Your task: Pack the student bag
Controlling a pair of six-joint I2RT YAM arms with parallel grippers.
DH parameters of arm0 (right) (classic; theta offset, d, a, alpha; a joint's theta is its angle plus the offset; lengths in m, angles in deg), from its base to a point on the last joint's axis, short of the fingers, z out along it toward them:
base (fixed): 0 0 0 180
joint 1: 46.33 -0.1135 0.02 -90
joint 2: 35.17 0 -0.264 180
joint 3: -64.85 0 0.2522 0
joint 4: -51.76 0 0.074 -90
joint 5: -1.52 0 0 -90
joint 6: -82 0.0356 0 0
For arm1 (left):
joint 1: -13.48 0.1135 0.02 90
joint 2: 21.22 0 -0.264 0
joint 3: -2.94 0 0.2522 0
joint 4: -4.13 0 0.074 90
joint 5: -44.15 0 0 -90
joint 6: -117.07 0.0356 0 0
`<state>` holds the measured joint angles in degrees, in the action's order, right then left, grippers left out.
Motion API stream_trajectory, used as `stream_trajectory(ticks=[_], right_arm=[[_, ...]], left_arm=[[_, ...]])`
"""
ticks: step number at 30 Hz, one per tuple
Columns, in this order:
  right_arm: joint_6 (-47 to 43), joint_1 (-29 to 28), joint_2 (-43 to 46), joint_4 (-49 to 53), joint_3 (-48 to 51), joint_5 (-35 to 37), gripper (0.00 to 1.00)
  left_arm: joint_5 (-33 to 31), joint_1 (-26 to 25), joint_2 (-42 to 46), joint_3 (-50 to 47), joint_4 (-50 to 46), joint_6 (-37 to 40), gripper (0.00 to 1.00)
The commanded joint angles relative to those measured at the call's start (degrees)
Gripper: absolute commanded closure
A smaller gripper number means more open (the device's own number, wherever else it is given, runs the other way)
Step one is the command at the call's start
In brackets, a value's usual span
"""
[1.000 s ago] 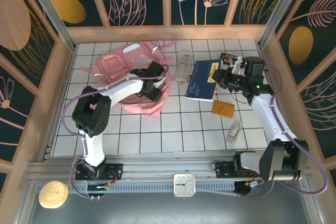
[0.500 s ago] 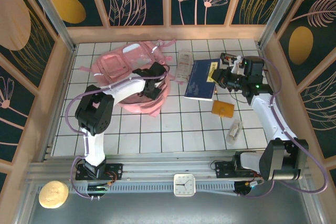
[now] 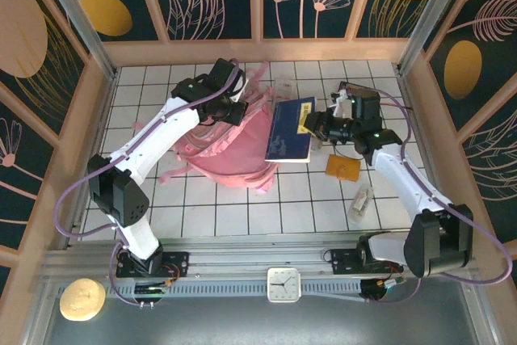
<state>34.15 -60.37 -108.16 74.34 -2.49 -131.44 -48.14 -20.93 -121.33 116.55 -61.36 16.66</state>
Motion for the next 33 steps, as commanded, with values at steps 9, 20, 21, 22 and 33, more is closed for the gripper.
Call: stream_trajectory(ticks=[9,20,21,22,33], right_arm=[[24.7,-14.4,-20.8,-23.3,-1.4,10.1,1.00],[35.6,-22.3,-48.7,-45.5,-23.0,21.9,1.00],[35.4,-22.6,-50.4,-46.8,-24.2,23.4,1.00],[35.0,-22.8,-51.8,-47.2,-25.4,24.3,1.00],[23.4,-19.2,-39.6,-19.6,-21.6,18.3,0.11]], left_arm=[[7.8,0.4,2.3,4.8,1.2,-4.7,1.00],[10.9,0.4,0.2,5.1,1.7,-5.6,1.00],[10.9,0.5,0.1,5.2,1.7,-5.6,1.00],[10.8,0.4,-0.1,5.2,1.7,-5.7,1.00],[8.7,1.0,-4.0,6.3,5.3,-6.8,1.00]])
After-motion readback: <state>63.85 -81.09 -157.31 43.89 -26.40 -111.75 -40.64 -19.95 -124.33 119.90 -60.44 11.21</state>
